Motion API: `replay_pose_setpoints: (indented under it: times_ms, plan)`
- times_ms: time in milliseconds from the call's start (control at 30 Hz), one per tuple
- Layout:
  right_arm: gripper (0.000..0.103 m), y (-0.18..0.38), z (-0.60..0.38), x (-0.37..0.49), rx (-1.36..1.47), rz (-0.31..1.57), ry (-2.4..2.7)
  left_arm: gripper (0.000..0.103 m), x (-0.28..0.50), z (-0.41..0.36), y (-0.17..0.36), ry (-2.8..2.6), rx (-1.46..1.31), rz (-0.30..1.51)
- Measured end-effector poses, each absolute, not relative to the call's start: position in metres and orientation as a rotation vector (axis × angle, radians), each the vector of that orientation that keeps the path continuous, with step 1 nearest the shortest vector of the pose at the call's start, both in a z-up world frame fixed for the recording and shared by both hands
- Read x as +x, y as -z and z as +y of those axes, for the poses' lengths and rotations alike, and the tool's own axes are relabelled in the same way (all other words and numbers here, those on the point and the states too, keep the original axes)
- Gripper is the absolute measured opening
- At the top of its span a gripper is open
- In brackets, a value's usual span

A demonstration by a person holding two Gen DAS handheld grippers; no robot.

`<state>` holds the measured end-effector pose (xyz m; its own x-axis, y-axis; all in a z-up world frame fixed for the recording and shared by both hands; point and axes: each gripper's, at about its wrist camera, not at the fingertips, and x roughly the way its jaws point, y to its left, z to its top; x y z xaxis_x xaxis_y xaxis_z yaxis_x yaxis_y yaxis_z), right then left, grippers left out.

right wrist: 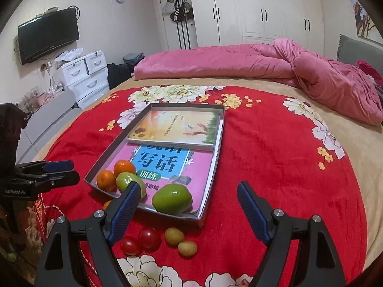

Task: Organize fruits
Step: 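Withdraw both open tools from the tray toward the loose fruits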

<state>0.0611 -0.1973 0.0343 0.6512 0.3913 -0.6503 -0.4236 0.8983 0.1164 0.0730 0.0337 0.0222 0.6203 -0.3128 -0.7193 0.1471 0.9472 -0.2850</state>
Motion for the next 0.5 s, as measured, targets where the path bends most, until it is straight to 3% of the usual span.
replay_pose_setpoints:
  times_ms: [500]
  plan:
    - [0.082, -0.024, -0.194, 0.044, -0.095, 0.775, -0.482, 0.078, 0.063, 0.009, -0.021, 0.345, -0.165, 0.874]
